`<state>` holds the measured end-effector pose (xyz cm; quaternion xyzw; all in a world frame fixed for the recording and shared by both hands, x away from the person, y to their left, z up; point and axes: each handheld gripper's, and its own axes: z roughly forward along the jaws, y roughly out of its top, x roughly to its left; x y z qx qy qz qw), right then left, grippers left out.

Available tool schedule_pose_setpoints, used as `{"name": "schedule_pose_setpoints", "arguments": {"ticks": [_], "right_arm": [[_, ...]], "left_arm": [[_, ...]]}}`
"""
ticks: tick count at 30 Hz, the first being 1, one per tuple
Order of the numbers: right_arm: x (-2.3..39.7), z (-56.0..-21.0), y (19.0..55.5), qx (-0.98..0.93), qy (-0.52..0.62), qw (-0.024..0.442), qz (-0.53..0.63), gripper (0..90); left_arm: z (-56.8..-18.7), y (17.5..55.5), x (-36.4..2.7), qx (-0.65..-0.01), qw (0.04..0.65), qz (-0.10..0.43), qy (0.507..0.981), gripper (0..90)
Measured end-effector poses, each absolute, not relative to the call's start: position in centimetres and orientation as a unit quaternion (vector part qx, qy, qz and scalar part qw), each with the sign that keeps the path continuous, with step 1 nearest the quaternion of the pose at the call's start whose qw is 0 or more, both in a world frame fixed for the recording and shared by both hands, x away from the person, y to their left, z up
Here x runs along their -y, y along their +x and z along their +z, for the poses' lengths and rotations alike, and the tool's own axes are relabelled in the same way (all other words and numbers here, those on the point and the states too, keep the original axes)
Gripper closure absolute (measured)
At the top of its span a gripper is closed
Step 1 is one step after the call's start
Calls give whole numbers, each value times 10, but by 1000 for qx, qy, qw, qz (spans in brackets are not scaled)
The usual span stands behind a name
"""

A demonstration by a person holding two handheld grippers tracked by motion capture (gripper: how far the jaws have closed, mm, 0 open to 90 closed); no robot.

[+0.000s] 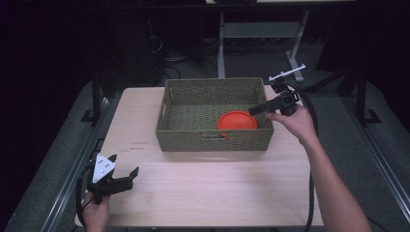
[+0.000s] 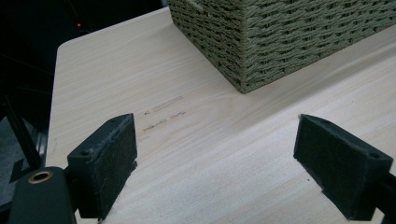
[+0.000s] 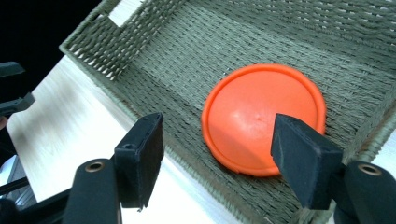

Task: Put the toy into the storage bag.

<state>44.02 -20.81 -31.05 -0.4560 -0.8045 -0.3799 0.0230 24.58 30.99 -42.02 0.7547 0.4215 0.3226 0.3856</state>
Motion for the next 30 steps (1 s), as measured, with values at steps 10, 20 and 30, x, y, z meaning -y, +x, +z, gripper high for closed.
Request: {"name": "schedule_pose_setpoints", "arguments": {"ticks": [10, 20, 30], "right_arm": [[219, -302, 412, 808, -438, 14, -394, 320], [235, -309, 384, 804, -431, 15, -409, 288], [244, -319, 364, 803, -429, 13, -414, 274]], "left_arm": [[-420, 246, -309, -419, 386, 322, 756, 128], [-420, 245, -308, -418, 384, 321, 758, 128], [-420, 245, -309, -417, 382, 322, 759, 128]]}}
